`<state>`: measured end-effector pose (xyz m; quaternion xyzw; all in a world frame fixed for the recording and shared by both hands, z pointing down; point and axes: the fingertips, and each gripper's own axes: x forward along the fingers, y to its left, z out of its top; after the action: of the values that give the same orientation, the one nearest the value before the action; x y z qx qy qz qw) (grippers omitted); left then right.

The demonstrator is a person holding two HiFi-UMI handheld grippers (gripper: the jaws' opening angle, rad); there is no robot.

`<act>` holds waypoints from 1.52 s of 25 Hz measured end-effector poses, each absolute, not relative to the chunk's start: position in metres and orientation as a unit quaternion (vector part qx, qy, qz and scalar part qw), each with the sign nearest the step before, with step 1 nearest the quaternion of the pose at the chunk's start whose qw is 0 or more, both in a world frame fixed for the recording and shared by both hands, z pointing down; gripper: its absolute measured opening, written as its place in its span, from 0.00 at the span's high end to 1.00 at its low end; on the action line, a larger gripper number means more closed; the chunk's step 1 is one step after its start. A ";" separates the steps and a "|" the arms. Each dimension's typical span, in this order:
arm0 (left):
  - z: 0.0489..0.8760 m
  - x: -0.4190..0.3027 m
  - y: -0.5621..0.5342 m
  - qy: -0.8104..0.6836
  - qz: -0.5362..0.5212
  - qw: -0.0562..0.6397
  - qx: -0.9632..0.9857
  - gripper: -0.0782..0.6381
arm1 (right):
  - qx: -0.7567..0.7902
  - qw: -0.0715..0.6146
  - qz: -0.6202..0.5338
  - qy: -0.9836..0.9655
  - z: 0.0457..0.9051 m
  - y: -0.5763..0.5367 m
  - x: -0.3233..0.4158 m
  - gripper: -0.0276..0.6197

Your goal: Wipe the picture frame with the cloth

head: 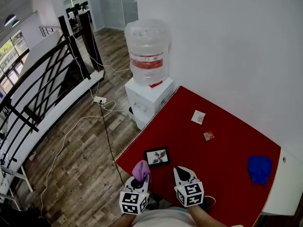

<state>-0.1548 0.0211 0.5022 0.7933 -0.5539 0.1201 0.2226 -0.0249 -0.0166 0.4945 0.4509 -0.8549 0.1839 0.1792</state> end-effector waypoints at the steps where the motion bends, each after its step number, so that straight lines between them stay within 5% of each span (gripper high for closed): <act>1: 0.503 -0.156 0.020 -0.557 0.122 0.223 0.791 0.82 | 0.449 0.179 0.183 -0.856 0.495 -0.019 -0.025 0.95; 14: 0.526 -0.159 -0.004 -0.552 0.167 0.216 0.788 0.82 | 0.435 0.189 0.193 -0.859 0.514 -0.035 -0.029 0.95; 27: 0.651 -0.167 -0.090 -0.367 0.485 0.015 0.793 0.82 | 0.439 0.197 0.210 -0.851 0.554 -0.045 -0.042 0.95; 38: 0.715 -0.174 -0.124 -0.261 0.608 -0.012 0.750 0.82 | 0.437 0.207 0.226 -0.846 0.572 -0.034 -0.036 0.95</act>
<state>-0.1736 -0.1238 0.7151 0.7497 -0.2612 0.6080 -0.0118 -0.0360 -0.0336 0.5724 0.4367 -0.8458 0.2259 0.2070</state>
